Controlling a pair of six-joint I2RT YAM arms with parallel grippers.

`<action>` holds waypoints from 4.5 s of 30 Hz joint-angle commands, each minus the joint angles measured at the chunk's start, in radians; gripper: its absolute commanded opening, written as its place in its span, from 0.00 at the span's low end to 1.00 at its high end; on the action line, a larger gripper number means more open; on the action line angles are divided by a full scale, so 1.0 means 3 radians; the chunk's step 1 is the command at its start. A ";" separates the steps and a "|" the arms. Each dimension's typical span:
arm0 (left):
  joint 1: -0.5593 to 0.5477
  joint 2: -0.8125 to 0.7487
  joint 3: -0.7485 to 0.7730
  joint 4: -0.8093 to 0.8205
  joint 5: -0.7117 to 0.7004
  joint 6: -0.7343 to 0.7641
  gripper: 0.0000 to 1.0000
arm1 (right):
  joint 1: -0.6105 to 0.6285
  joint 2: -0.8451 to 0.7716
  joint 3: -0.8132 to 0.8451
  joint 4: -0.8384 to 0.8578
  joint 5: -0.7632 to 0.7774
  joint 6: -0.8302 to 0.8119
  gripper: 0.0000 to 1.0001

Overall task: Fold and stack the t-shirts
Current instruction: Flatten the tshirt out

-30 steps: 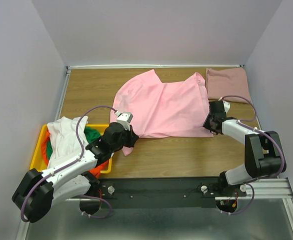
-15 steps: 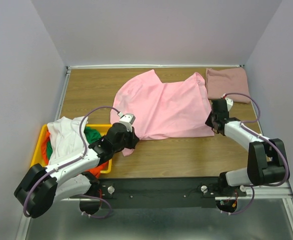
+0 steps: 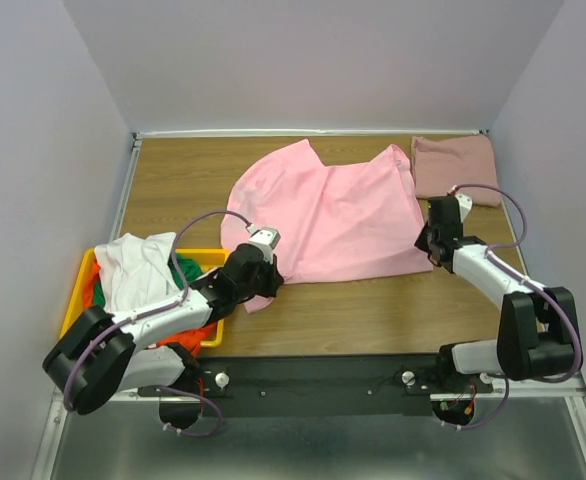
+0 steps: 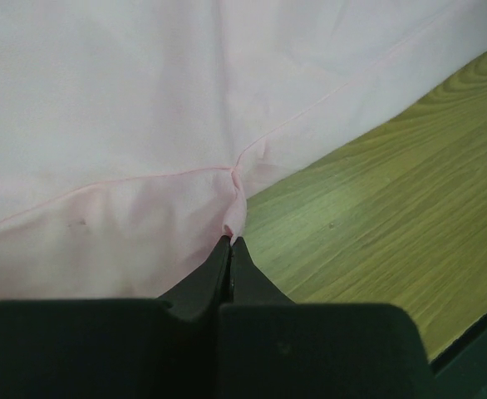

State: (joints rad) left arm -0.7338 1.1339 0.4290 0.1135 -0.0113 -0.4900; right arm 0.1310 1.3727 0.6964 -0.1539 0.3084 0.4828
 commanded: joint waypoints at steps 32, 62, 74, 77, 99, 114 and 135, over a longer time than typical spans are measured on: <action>-0.1435 0.0055 0.0237 -0.0735 -0.1092 -0.1581 0.78 | -0.0329 -0.0516 0.0174 -0.0366 0.0460 -0.0193 0.00; -0.1573 0.0418 0.0109 -0.0895 -0.1517 -0.2243 0.60 | -0.0329 -0.0582 0.0118 -0.0315 0.0240 -0.0188 0.00; -0.1573 0.0607 0.0048 -0.0823 -0.1543 -0.2278 0.17 | -0.0329 -0.0598 0.0097 -0.0300 0.0204 -0.0188 0.00; -0.1573 0.0587 -0.0013 -0.0711 -0.1532 -0.2294 0.09 | -0.0329 -0.0603 0.0092 -0.0300 0.0194 -0.0188 0.00; 0.0307 -0.0072 0.1390 -0.0373 -0.1445 -0.0178 0.00 | -0.0329 -0.0556 0.1006 -0.0340 -0.0322 -0.0280 0.00; 0.0646 -0.1120 0.2456 -0.0751 -0.1625 0.0319 0.00 | -0.0329 -0.1793 0.1978 -0.0739 -0.0348 -0.0413 0.00; 0.0748 0.0417 0.3636 -0.0337 -0.0899 0.0851 0.00 | -0.0329 -0.0696 0.2285 -0.0484 -0.0220 -0.0489 0.00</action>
State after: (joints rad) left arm -0.5388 1.1896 1.4265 -0.0277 -0.3393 -0.2852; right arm 0.0372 1.1007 1.3560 -0.3561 0.1997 0.3641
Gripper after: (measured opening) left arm 0.006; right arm 0.006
